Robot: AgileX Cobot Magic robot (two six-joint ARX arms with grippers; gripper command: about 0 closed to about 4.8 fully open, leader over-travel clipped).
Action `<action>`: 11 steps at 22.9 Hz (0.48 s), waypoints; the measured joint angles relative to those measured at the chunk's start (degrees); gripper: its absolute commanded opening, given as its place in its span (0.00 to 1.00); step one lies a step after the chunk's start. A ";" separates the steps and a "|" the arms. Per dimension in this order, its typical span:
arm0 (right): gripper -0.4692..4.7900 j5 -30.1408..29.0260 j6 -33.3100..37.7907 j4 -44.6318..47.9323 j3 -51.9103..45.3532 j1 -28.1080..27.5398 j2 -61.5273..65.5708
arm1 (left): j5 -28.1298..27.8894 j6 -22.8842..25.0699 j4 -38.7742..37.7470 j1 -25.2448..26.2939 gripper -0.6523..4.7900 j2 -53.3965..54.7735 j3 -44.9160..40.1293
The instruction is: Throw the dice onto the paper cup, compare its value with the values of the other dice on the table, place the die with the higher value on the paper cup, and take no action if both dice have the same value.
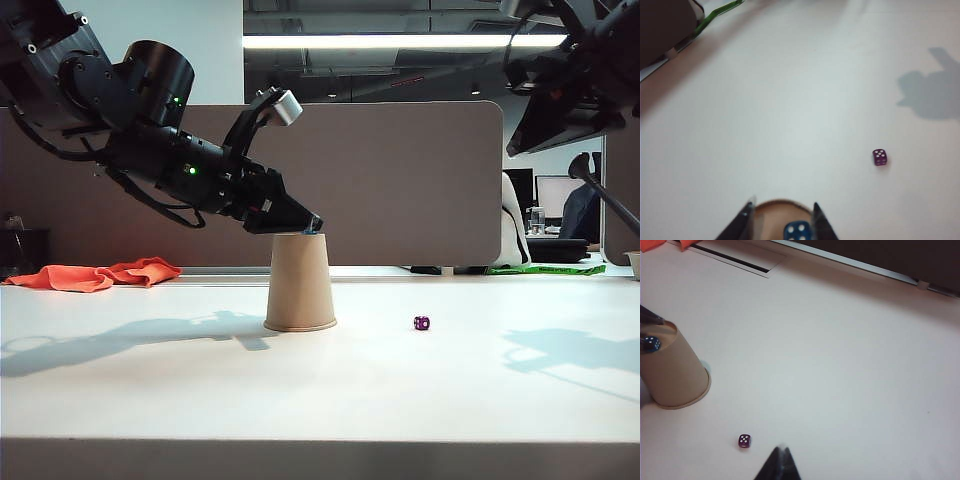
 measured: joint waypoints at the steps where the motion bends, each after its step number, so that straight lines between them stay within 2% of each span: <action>1: 0.09 0.02 0.00 0.00 0.00 0.00 0.00 | -0.28 0.00 0.00 0.02 0.39 0.00 0.00; 11: 0.09 0.02 0.00 0.00 0.00 0.00 0.00 | -0.37 0.00 -0.46 0.20 0.38 0.24 0.00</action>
